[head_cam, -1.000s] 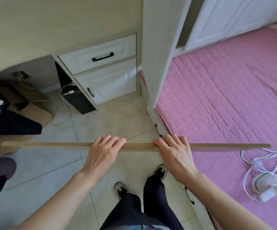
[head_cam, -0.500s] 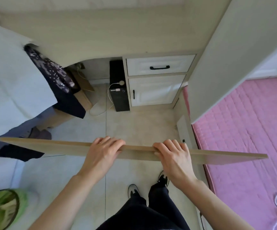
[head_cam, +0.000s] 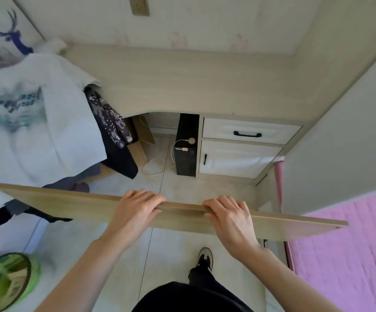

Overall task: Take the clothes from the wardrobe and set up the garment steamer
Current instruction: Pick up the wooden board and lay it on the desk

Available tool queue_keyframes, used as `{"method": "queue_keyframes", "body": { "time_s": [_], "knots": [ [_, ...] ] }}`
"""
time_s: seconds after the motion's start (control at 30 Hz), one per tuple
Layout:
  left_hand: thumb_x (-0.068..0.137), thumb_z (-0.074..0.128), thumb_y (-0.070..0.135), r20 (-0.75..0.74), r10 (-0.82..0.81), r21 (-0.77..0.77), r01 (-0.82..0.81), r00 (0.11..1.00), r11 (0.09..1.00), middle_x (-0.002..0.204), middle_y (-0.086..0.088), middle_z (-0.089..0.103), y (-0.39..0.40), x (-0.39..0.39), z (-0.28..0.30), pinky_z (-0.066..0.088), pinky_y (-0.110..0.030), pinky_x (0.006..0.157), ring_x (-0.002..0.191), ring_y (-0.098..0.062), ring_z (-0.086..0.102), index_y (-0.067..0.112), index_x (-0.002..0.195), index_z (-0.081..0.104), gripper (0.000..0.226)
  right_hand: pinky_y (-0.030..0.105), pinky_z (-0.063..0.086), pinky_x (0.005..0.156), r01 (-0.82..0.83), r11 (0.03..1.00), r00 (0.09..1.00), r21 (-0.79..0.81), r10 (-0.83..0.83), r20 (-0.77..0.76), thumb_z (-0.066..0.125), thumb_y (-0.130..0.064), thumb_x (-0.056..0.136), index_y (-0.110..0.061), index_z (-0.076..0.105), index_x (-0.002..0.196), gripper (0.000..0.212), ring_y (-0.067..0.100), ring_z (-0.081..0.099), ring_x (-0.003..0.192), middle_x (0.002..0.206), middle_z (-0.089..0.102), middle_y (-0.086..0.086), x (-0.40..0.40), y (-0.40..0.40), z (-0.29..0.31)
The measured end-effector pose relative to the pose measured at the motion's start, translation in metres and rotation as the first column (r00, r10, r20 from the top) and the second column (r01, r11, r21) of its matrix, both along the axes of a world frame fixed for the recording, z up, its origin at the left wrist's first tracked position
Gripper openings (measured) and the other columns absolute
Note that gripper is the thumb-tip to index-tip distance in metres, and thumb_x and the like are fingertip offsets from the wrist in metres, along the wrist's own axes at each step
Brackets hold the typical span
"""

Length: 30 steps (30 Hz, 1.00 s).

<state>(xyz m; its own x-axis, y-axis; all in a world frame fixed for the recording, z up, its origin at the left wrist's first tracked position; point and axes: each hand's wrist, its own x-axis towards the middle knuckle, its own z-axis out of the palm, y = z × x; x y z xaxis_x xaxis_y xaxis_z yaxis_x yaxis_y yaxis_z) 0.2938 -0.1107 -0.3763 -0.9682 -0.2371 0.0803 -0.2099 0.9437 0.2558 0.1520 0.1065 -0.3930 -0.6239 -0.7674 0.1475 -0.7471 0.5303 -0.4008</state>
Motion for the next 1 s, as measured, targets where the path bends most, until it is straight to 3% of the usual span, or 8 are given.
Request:
{"method": "queue_keyframes", "body": {
  "time_s": [0.3,0.5,0.67,0.77,0.87,1.0],
  "knots": [
    [0.080,0.076,0.024,0.021,0.089,0.023,-0.090,0.996,0.996,0.087,0.015,0.064,-0.041,-0.053,0.010,0.037,-0.026,0.076,0.081,-0.010,0.058,0.028,0.100,0.063,0.025,0.034,0.043,0.072,-0.085,0.996,0.996,-0.017,0.085,-0.034,0.070,-0.021,0.084,-0.027,0.063,0.101,0.020,0.016,0.060,0.083,0.089,0.062,-0.010,-0.070,-0.052,0.009],
    [0.079,0.076,0.025,0.001,0.085,0.017,-0.085,0.996,0.996,0.084,0.015,0.063,-0.081,-0.089,0.016,0.043,-0.028,0.076,0.078,-0.010,0.059,0.026,0.102,0.065,0.026,0.030,0.039,0.070,-0.106,0.994,0.986,-0.018,0.103,-0.130,0.048,-0.032,0.089,-0.027,0.065,0.102,0.022,0.014,0.057,0.079,0.085,0.059,-0.010,-0.112,-0.094,0.015],
    [0.080,0.076,0.024,-0.021,0.033,0.020,-0.032,0.999,0.999,0.090,0.012,0.067,-0.130,-0.132,0.029,0.049,-0.032,0.079,0.082,-0.010,0.062,0.025,0.104,0.065,0.027,0.030,0.035,0.072,-0.096,0.995,0.974,-0.029,0.088,-0.207,0.046,-0.033,0.089,-0.027,0.065,0.102,0.024,0.016,0.058,0.077,0.083,0.060,-0.009,-0.151,-0.137,0.030],
    [0.082,0.073,0.026,-0.031,0.004,0.022,-0.003,1.000,1.000,0.089,0.012,0.066,-0.162,-0.158,0.041,0.047,-0.032,0.080,0.083,-0.011,0.061,0.026,0.104,0.063,0.024,0.029,0.029,0.074,-0.085,0.996,0.965,-0.030,0.074,-0.250,0.046,-0.034,0.089,-0.027,0.066,0.102,0.025,0.017,0.058,0.077,0.083,0.061,-0.008,-0.174,-0.166,0.043],
    [0.082,0.073,0.027,-0.055,-0.020,0.018,0.022,0.998,1.000,0.088,0.013,0.066,-0.197,-0.183,0.051,0.043,-0.031,0.082,0.083,-0.013,0.062,0.028,0.103,0.060,0.025,0.031,0.033,0.072,-0.080,0.997,0.954,-0.017,0.072,-0.292,0.045,-0.035,0.091,-0.027,0.066,0.104,0.026,0.016,0.058,0.075,0.083,0.060,-0.008,-0.195,-0.193,0.057],
    [0.079,0.075,0.029,-0.085,-0.059,-0.013,0.058,0.995,0.998,0.088,0.011,0.070,-0.227,-0.214,0.065,0.033,-0.027,0.083,0.081,-0.015,0.065,0.027,0.103,0.061,0.028,0.029,0.027,0.073,-0.054,0.998,0.961,0.024,0.059,-0.268,0.042,-0.040,0.092,-0.031,0.065,0.107,0.030,0.016,0.058,0.077,0.086,0.061,-0.010,-0.226,-0.219,0.075]
  ]
}}
